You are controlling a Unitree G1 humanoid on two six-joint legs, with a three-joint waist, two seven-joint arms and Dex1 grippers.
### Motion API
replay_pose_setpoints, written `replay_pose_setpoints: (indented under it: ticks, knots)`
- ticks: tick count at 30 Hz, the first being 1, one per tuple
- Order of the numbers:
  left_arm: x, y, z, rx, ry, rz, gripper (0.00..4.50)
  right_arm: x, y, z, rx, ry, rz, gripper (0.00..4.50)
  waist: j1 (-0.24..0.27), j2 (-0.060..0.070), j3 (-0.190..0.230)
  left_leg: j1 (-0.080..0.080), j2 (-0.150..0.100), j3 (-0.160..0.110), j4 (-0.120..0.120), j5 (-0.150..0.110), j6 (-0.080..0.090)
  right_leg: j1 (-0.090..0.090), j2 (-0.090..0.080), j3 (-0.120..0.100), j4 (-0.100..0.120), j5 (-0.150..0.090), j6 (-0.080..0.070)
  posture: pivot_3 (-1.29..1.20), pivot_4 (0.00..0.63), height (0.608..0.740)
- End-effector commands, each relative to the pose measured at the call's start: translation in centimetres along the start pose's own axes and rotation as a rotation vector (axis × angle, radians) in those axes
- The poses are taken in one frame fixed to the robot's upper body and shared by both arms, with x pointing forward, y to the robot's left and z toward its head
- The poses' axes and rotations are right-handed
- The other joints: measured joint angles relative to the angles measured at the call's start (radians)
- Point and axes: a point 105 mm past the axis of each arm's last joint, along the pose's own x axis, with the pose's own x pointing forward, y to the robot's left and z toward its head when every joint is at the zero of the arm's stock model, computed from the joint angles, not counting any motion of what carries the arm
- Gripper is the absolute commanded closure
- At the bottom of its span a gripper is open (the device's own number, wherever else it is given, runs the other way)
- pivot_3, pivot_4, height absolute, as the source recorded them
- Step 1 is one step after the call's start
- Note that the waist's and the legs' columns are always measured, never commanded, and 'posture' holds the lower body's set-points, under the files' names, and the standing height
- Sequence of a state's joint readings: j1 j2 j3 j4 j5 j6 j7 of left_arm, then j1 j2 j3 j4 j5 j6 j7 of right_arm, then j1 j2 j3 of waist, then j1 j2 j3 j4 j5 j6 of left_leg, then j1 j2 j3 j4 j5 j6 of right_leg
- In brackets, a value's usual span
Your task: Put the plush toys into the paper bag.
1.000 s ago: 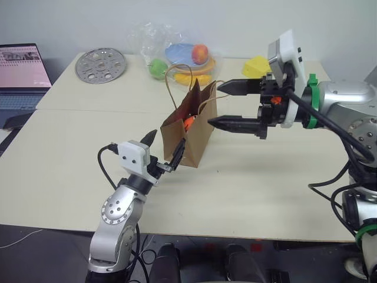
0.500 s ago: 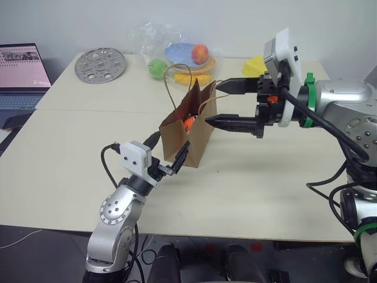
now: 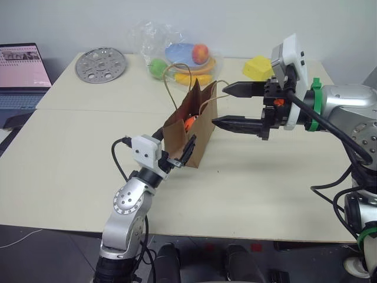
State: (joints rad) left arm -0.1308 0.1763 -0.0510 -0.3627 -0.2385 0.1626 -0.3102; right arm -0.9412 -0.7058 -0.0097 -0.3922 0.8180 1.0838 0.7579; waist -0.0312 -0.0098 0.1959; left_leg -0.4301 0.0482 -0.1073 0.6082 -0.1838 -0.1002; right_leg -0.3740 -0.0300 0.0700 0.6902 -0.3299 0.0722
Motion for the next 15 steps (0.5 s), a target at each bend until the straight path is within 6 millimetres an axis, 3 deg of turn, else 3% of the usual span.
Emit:
replay_pose_setpoints:
  ticks: [1,5,6,11,15]
  knots:
    - [0.7,0.6,0.9,0.019,-0.052,0.036,0.06,-0.4,0.4,1.4,-0.062,-0.039,-0.001,0.0,0.0,0.0,0.0,0.0,0.0,0.0,0.0,0.0,0.0,0.0,0.0,0.0,0.0,0.0,0.0,0.0,0.15,0.74]
    - [0.9,0.5,1.0,0.013,-0.068,0.025,0.06,-0.4,0.5,1.6,-0.065,-0.042,-0.001,0.0,0.0,0.0,0.0,0.0,0.0,0.0,0.0,0.0,0.0,0.0,0.0,0.0,0.0,0.0,0.0,0.0,0.15,0.74]
    - [0.8,0.5,1.0,0.011,-0.067,0.027,0.23,-0.4,0.5,1.6,-0.066,-0.043,-0.002,0.0,0.0,0.0,0.0,0.0,0.0,0.0,0.0,0.0,0.0,0.0,0.0,0.0,0.0,0.0,0.0,0.0,0.15,0.74]
    - [0.2,0.7,0.8,0.009,-0.058,0.021,1.44,-0.2,0.5,1.7,-0.065,-0.047,-0.004,0.0,0.0,0.0,0.0,0.0,0.0,0.0,0.0,0.0,0.0,0.0,0.0,0.0,0.0,0.0,0.0,0.0,0.15,0.74]
    - [-0.1,0.8,0.8,0.009,-0.053,0.017,2.71,-0.1,0.5,1.7,-0.063,-0.05,-0.006,0.0,0.0,0.0,0.0,0.0,0.0,0.0,0.0,0.0,0.0,0.0,0.0,0.0,-0.001,0.0,0.0,0.0,0.15,0.74]
